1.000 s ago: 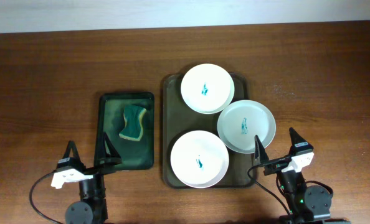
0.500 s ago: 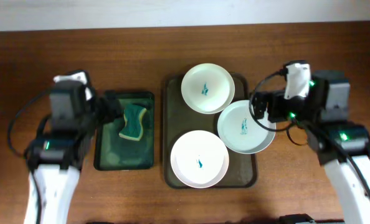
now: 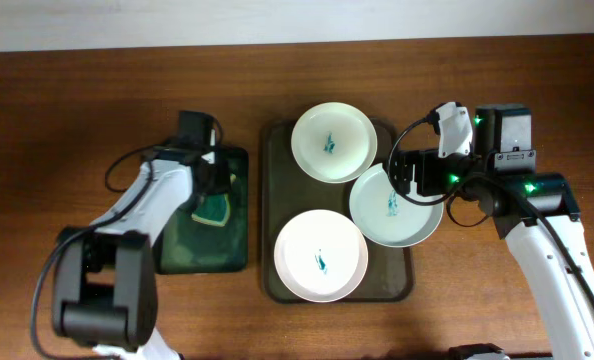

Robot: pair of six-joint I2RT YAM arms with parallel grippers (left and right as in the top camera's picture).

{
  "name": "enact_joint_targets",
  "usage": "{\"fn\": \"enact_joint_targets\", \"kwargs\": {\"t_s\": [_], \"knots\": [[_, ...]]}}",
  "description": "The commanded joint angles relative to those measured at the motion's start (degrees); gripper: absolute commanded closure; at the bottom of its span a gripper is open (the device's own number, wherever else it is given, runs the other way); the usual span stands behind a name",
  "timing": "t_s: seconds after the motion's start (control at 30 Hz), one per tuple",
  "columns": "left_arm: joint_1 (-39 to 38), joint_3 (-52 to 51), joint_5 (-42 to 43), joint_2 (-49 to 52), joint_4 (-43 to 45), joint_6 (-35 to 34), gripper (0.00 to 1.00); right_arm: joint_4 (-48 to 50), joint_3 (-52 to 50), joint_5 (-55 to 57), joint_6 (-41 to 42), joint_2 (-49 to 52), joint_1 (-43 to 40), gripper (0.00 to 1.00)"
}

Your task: Clean dirty plates on tray and stack at the side

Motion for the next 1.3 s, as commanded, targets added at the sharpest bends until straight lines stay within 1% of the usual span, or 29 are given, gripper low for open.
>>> {"fn": "enact_joint_targets", "kwargs": {"t_s": [0.0,0.03,0.07,0.1,0.17,0.2,0.23,0.27,0.3,0.33,0.37,0.43,0.47,0.5,0.53,0.6,0.63,0.67,0.7,0.77,0.87,0.9,0.97,1.0,1.03,1.1,1.2,1.23,1.27], "knots": [[-2.0,0.7,-1.0,5.6,2.0,4.2,0.52,0.0,1.3,-0.5,0.2,0.1,-0.3,0.03],[-2.1,0.7,-1.0,7.5,2.3,4.2,0.66,0.0,1.3,-0.5,0.2,0.1,-0.3,0.05],[-2.1,0.7,-1.0,8.6,2.1,4.2,0.88,-0.2,1.3,-0.5,0.2,0.1,-0.3,0.05],[-2.1,0.8,-1.0,8.9,1.2,4.2,1.0,-0.3,1.3,-0.5,0.2,0.1,-0.3,0.06],[-2.0,5.0,-1.0,7.2,-4.3,4.1,0.99,-0.8,1.3,-0.5,0.2,0.1,-0.3,0.06],[-2.0,9.7,-1.0,5.6,-8.5,4.1,0.57,-0.8,1.3,-0.5,0.2,0.1,-0.3,0.06],[-2.0,12.3,-1.0,4.8,-10.9,4.1,0.34,-0.8,1.3,-0.5,0.2,0.1,-0.3,0.06],[-2.0,15.3,-1.0,4.0,-14.0,4.1,0.25,-0.8,1.3,-0.5,0.2,0.1,-0.3,0.07],[-2.1,17.8,-1.0,3.6,-17.4,4.1,0.23,-0.8,1.3,-0.5,0.2,0.1,-0.3,0.07],[-2.1,18.2,-0.5,3.6,-19.3,4.1,0.23,-0.9,1.3,-0.5,0.2,0.1,-0.3,0.06],[-2.1,17.3,-0.4,3.7,-20.8,4.0,0.28,-1.0,1.3,-0.5,0.2,0.1,-0.3,0.06],[-2.1,14.2,-0.3,3.8,-21.2,0.4,0.37,-1.0,1.3,-0.5,0.2,0.1,-0.3,0.09],[-2.1,11.6,0.6,3.8,-19.6,-2.0,0.43,-1.0,1.3,-0.2,0.2,0.1,-0.3,0.09],[-2.1,8.6,3.0,3.8,-16.6,-2.0,0.52,-1.0,1.3,1.1,0.2,0.1,-0.3,0.12],[-2.2,4.0,5.2,3.8,-12.3,-3.7,0.58,-1.1,1.3,1.3,0.2,0.5,-0.3,0.12],[-2.3,-0.7,4.9,3.8,-7.2,-3.7,0.63,-1.3,1.3,1.3,0.2,1.7,-0.3,0.12],[-2.3,-1.8,4.6,3.8,-5.4,-3.7,0.71,-1.4,1.3,1.2,0.2,2.1,-0.3,0.12],[-2.3,-2.0,3.2,3.8,-4.7,-3.7,0.91,-1.5,1.3,1.2,0.2,3.0,-0.3,0.12],[-2.3,-1.3,2.8,3.8,-4.9,-3.7,1.0,-1.7,1.6,1.2,0.2,3.6,-0.3,0.12],[-2.3,2.4,2.8,3.6,-8.5,-3.7,1.0,-2.3,4.0,1.3,0.2,4.7,-0.4,0.17],[-2.3,13.1,2.0,2.6,-17.8,-3.1,1.0,-3.3,11.0,1.4,0.1,10.5,-0.4,0.39],[-2.4,17.7,2.0,2.3,-21.1,-2.1,1.0,-3.7,14.6,1.5,0.0,15.7,-0.4,0.47],[-2.4,25.7,2.0,2.3,-25.4,-1.9,1.0,-3.6,21.1,2.3,0.0,25.4,-0.5,0.48],[-2.4,27.5,2.1,2.3,-25.7,-1.9,1.0,-3.1,22.8,2.3,0.0,28.7,-0.5,0.48],[-2.4,29.0,3.3,2.3,-25.6,-1.9,1.0,-1.0,24.3,2.3,0.2,34.3,-0.5,0.55],[-2.5,29.7,7.5,2.3,-23.6,-1.9,1.0,3.7,24.3,2.2,0.2,40.7,-0.4,0.56],[-4.4,29.7,8.4,2.3,-20.7,-1.9,1.0,8.7,24.3,1.2,0.2,49.1,-0.2,0.57],[-5.4,29.7,8.4,2.3,-19.5,-1.9,1.0,9.4,24.3,0.0,0.2,50.8,0.1,0.59],[-6.3,29.7,8.4,2.3,-18.2,-1.9,1.0,9.4,24.3,-0.8,0.2,51.7,0.3,0.64]]}}
